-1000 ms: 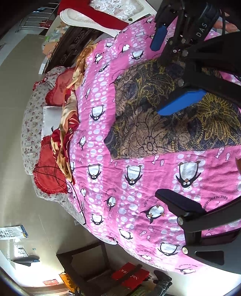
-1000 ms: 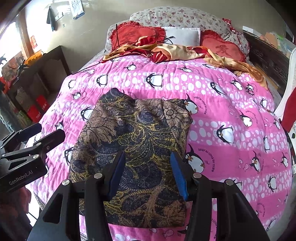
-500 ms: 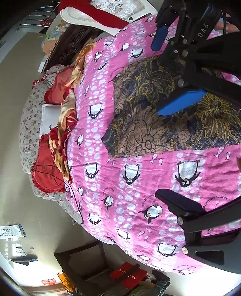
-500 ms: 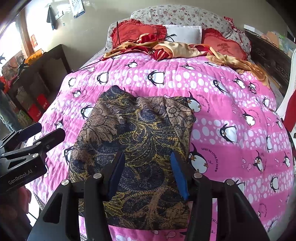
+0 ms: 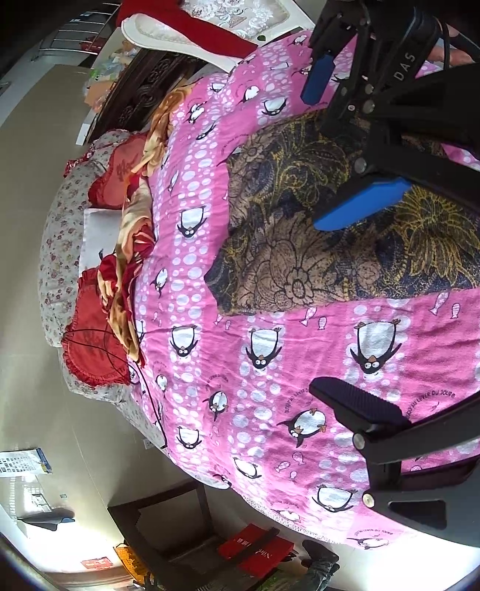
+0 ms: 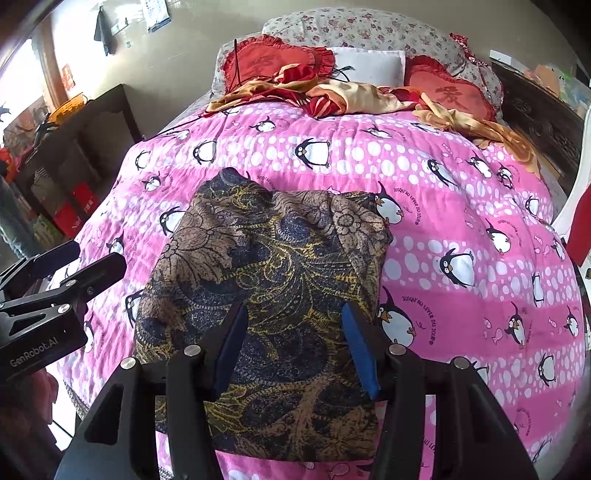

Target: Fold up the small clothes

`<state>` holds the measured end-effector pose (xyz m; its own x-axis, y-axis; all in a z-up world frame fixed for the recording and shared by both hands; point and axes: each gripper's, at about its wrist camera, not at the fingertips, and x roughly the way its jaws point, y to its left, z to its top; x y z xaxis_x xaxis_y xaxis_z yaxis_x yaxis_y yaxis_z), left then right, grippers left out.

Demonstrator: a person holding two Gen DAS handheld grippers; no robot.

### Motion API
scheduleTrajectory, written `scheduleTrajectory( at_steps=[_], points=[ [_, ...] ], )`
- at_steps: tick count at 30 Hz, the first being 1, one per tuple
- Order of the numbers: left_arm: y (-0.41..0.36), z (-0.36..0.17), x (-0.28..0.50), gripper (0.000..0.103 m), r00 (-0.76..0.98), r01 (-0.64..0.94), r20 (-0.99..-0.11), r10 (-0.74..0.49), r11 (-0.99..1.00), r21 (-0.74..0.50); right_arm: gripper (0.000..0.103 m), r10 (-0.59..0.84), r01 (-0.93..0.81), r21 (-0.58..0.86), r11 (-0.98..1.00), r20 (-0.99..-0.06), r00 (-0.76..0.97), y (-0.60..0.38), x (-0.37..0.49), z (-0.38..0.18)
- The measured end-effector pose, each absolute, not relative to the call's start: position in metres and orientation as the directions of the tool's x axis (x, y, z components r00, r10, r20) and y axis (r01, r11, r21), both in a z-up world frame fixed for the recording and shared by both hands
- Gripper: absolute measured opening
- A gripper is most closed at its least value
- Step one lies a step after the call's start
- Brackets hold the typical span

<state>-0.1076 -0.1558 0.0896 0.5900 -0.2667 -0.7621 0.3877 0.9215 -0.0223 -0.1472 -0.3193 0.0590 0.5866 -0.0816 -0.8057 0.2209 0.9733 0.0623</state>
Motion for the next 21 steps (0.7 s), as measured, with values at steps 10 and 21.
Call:
scheduleTrajectory(
  at_steps=[10, 21],
  points=[
    [-0.1596, 0.0878, -0.109, 0.085, 0.582, 0.391, -0.767, -0.268, 0.92, -0.025, 0.047, -0.076, 0.22, 0.068, 0.973, -0.808, 0.585, -0.3191, -0.1467, 0.0573],
    [-0.1591, 0.0871, -0.1085, 0.085, 0.583, 0.392, -0.766, -0.271, 0.919, -0.027, 0.047, -0.073, 0.216, 0.068, 0.974, -0.81, 0.582, -0.3207, -0.1461, 0.0554]
  ],
)
